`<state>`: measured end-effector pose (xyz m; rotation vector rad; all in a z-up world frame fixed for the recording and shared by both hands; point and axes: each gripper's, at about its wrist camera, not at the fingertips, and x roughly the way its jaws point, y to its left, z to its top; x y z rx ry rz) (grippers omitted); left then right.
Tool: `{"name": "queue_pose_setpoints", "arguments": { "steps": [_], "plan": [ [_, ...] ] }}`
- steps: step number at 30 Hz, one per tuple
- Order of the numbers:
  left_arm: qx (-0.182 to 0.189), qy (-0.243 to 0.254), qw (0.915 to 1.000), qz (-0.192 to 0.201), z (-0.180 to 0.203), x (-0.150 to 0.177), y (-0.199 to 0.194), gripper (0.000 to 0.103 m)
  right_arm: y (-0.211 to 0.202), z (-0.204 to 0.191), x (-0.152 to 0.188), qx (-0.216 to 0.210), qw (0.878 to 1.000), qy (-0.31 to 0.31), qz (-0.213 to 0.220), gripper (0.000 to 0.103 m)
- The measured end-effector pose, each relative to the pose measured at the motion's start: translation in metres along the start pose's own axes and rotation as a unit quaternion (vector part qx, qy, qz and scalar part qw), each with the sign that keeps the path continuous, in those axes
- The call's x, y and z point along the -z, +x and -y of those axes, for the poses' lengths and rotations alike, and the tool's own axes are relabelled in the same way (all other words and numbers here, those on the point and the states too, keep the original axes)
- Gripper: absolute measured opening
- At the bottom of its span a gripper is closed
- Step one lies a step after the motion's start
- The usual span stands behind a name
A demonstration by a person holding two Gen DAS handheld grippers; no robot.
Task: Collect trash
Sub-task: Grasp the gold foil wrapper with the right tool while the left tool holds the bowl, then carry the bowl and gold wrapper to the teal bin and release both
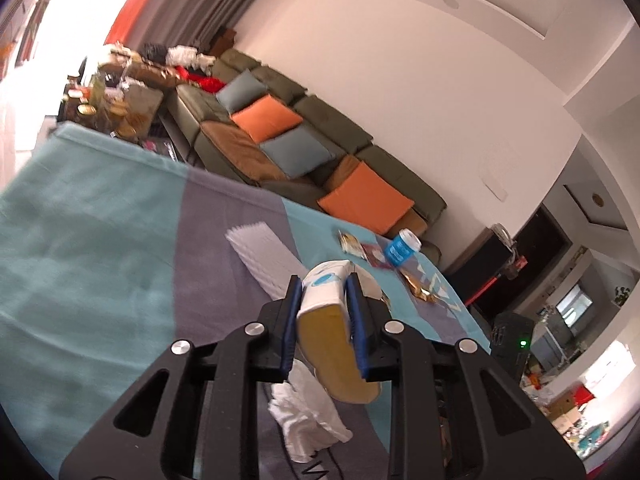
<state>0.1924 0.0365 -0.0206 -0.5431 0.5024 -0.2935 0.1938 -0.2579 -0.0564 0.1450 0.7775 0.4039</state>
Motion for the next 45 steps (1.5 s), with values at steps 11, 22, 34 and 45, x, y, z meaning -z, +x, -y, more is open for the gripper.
{"name": "queue_pose_setpoints", "arguments": {
  "steps": [11, 22, 34, 45],
  "plan": [
    [-0.027, -0.001, 0.9992, 0.03, -0.015, -0.005, -0.039, 0.023, 0.003, -0.008, 0.008, -0.006, 1.0, -0.003, -0.028, 0.042],
    [-0.042, 0.008, 0.9961, 0.077, -0.014, -0.01, -0.089, 0.023, -0.031, -0.025, -0.003, -0.01, 1.0, -0.015, 0.026, 0.031],
    [-0.107, 0.018, 0.9823, 0.153, -0.024, -0.018, -0.182, 0.023, -0.058, -0.117, -0.041, -0.083, 0.986, -0.113, 0.091, 0.031],
    [-0.209, -0.01, 0.9551, 0.209, -0.067, -0.009, -0.281, 0.023, -0.016, -0.231, -0.05, -0.189, 0.959, -0.197, 0.069, 0.031]
  ]
}}
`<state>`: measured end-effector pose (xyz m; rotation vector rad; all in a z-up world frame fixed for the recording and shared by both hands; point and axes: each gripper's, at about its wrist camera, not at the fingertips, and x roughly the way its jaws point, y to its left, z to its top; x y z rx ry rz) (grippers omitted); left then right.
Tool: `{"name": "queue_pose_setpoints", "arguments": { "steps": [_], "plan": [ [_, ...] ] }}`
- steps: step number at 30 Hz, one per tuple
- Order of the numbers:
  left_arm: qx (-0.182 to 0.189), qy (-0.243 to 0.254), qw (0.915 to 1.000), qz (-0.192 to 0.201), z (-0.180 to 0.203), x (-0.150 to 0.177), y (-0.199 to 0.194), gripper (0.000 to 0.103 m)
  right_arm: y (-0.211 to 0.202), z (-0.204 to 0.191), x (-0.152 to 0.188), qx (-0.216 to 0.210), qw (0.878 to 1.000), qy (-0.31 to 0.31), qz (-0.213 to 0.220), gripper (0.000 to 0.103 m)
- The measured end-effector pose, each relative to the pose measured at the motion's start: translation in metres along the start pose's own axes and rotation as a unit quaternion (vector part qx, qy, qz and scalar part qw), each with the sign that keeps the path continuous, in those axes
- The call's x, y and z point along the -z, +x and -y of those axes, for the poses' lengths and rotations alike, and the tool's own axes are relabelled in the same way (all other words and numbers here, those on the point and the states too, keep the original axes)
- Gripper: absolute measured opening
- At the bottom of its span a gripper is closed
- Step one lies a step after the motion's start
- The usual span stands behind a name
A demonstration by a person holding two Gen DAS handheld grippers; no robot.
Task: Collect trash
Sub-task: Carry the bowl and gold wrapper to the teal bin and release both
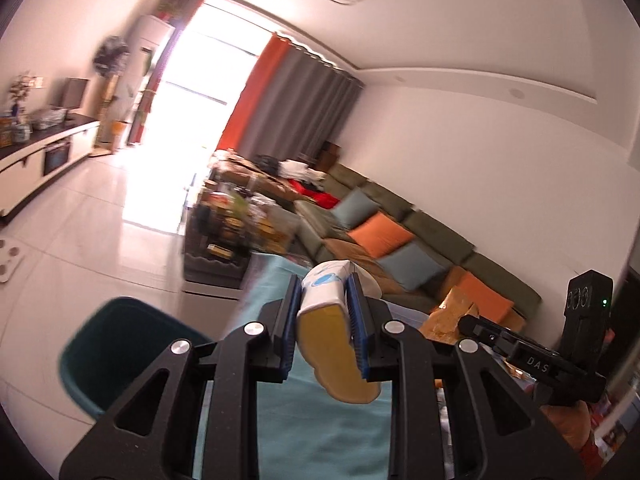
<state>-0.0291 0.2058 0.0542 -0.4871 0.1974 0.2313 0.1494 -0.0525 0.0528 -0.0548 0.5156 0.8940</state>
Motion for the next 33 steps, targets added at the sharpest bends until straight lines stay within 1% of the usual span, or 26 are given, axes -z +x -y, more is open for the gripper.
{"name": "queue_pose_setpoints", "arguments": {
  "steps": [6, 10, 15, 19, 22, 24, 27, 29, 33],
  "plan": [
    [-0.057, -0.011, 0.9982, 0.018, -0.044, -0.01, -0.033, 0.023, 0.041, -0.045, -0.012, -0.046, 0.998, -0.034, -0.016, 0.031],
    [-0.085, -0.016, 0.9959, 0.023, -0.07, -0.011, -0.051, 0.023, 0.063, -0.07, -0.019, -0.066, 0.996, -0.057, -0.029, 0.031],
    [-0.119, -0.023, 0.9924, 0.024, -0.1, -0.01, -0.07, 0.023, 0.101, -0.101, -0.021, -0.085, 0.991, -0.082, -0.06, 0.031],
    [-0.146, -0.025, 0.9889, 0.015, -0.126, -0.005, -0.075, 0.023, 0.128, -0.125, -0.011, -0.09, 0.986, -0.102, -0.095, 0.031],
    [-0.163, -0.031, 0.9862, 0.002, -0.146, 0.002, -0.072, 0.023, 0.149, -0.135, -0.003, -0.09, 0.982, -0.109, -0.122, 0.031],
    [-0.166, -0.034, 0.9855, -0.006, -0.155, 0.005, -0.064, 0.023, 0.159, -0.141, 0.002, -0.09, 0.98, -0.112, -0.136, 0.031],
    [-0.177, -0.036, 0.9834, -0.022, -0.172, 0.009, -0.047, 0.023, 0.176, -0.15, 0.008, -0.085, 0.976, -0.123, -0.158, 0.031],
    [-0.183, -0.036, 0.982, -0.03, -0.179, 0.011, -0.024, 0.023, 0.182, -0.153, 0.01, -0.082, 0.975, -0.127, -0.165, 0.031],
    [-0.192, -0.038, 0.9798, -0.042, -0.189, 0.016, -0.002, 0.024, 0.195, -0.162, 0.016, -0.076, 0.971, -0.135, -0.18, 0.032]
  ]
}}
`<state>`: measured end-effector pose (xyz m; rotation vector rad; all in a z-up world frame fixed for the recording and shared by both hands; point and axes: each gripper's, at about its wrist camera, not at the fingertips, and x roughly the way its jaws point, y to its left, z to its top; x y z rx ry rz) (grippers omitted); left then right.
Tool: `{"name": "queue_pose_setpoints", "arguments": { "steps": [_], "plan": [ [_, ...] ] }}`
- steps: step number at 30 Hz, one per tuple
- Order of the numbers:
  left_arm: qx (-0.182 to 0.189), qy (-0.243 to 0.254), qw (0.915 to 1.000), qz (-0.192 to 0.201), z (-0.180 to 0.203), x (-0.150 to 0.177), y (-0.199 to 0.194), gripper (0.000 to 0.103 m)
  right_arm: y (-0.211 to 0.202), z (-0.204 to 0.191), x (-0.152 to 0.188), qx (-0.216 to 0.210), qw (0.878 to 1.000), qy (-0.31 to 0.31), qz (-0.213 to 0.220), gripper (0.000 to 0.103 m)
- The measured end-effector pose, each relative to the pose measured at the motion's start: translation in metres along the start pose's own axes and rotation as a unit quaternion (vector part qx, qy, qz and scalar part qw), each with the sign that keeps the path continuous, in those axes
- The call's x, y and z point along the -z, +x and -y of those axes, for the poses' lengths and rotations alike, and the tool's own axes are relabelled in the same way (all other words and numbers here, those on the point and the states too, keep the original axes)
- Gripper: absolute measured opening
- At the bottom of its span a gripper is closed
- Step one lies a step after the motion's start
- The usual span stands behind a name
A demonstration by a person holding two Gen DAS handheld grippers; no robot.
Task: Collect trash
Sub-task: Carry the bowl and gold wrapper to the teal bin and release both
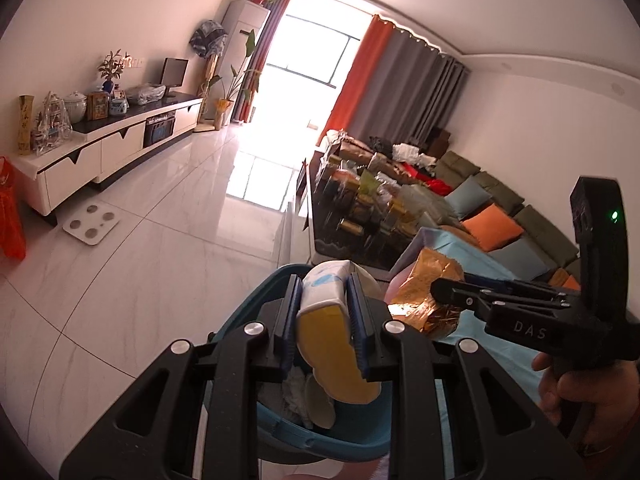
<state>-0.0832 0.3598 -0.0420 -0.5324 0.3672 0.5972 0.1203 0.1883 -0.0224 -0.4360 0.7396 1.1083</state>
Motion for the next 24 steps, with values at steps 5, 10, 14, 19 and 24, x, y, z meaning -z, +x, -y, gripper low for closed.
{"name": "queue_pose_setpoints", "arguments": {
  "steps": [5, 10, 14, 19, 24],
  "plan": [
    [-0.016, 0.016, 0.9996, -0.018, 0.007, 0.007, 0.035, 0.025, 0.017, -0.006, -0.005, 0.009, 1.0, -0.006, -0.02, 0.036],
    [-0.023, 0.017, 0.9991, -0.032, 0.005, 0.01, 0.064, 0.031, 0.025, -0.003, -0.004, 0.015, 0.999, -0.004, -0.029, 0.041],
    [-0.025, 0.026, 0.999, -0.025, 0.013, 0.01, 0.073, 0.044, 0.023, 0.003, -0.003, 0.011, 1.0, 0.013, -0.024, 0.046],
    [-0.034, 0.034, 0.9988, 0.0, 0.023, 0.006, 0.06, 0.06, 0.006, 0.013, -0.004, 0.009, 0.999, 0.034, 0.0, 0.051],
    [-0.048, 0.053, 0.9966, 0.042, 0.033, 0.001, 0.025, 0.086, -0.021, 0.017, -0.004, 0.006, 0.999, 0.039, 0.036, 0.064]
  ]
}}
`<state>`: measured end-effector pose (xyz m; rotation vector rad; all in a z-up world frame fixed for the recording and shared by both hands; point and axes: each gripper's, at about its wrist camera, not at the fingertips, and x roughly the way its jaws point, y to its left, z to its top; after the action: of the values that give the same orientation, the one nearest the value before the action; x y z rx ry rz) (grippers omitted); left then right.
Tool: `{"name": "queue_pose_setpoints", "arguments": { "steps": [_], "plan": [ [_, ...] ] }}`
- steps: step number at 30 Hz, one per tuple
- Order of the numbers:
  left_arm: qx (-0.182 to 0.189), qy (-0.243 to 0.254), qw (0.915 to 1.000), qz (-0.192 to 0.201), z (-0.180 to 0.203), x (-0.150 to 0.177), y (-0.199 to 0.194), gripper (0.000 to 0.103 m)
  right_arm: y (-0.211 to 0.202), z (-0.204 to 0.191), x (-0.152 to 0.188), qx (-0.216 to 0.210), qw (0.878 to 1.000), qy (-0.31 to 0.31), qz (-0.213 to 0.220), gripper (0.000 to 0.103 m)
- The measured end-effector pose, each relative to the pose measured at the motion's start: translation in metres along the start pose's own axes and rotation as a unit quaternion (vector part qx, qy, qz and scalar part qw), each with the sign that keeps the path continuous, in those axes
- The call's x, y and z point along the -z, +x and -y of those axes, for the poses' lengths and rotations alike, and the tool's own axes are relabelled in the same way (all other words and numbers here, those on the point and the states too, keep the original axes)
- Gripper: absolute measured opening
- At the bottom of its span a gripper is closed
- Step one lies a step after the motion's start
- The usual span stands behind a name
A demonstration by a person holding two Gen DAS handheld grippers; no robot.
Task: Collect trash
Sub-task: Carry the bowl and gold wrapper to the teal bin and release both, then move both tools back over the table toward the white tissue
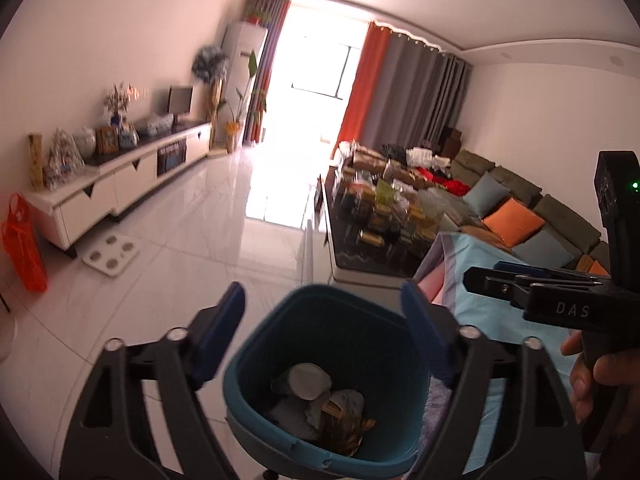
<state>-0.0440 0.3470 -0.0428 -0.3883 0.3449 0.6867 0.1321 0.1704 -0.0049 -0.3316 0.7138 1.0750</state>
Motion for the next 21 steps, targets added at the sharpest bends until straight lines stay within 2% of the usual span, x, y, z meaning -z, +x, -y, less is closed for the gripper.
{"name": "queue_pose_setpoints", "arguments": {
  "steps": [4, 10, 16, 21],
  "plan": [
    [0.002, 0.01, 0.9998, 0.02, 0.005, -0.005, -0.026, 0.096, -0.023, 0.004, -0.001, 0.013, 1.0, -0.001, 0.028, 0.081],
    [0.014, 0.027, 0.9992, 0.027, 0.022, -0.011, -0.051, 0.097, -0.052, 0.014, 0.002, 0.049, 0.997, -0.005, 0.06, 0.095],
    [0.033, 0.048, 0.9978, 0.032, 0.057, -0.018, -0.071, 0.097, -0.079, 0.04, 0.011, 0.088, 0.993, 0.011, 0.075, 0.096],
    [0.062, 0.071, 0.9951, 0.028, 0.093, -0.018, -0.08, 0.097, -0.105, 0.064, 0.026, 0.121, 0.989, 0.031, 0.083, 0.096]
  ]
}}
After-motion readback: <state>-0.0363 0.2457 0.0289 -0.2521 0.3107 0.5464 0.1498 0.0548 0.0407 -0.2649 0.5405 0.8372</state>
